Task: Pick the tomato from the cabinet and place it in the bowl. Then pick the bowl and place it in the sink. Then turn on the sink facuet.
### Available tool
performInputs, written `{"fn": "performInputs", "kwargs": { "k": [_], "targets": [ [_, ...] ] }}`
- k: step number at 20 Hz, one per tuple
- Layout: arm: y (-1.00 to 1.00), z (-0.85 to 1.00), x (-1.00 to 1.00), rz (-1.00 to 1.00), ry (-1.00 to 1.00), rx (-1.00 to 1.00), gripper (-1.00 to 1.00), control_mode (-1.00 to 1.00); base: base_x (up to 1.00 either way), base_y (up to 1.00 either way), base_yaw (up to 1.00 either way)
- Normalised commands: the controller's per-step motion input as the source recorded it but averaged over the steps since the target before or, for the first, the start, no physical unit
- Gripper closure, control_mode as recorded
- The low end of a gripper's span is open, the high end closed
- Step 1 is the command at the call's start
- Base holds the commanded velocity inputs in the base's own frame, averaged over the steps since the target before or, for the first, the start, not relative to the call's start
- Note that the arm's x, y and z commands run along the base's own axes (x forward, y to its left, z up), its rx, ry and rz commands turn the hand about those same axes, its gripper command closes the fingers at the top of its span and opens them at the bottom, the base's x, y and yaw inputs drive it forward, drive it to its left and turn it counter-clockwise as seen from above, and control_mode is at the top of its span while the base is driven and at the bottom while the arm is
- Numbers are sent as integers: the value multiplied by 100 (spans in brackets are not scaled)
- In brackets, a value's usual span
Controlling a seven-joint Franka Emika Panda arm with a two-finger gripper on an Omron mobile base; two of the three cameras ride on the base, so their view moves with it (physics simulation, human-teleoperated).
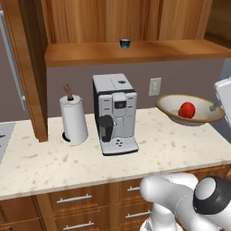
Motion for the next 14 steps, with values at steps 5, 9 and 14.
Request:
{"fn": "performInputs", "kwargs": {
  "k": [5,9,14],
  "targets": [
    [0,3,-22,0,-2,0,100,-100,0,0,0],
    [0,0,-10,0,0,0,100,-100,0,0,0],
    [0,0,-9,0,0,0,100,100,-21,0,0]
  ]
}}
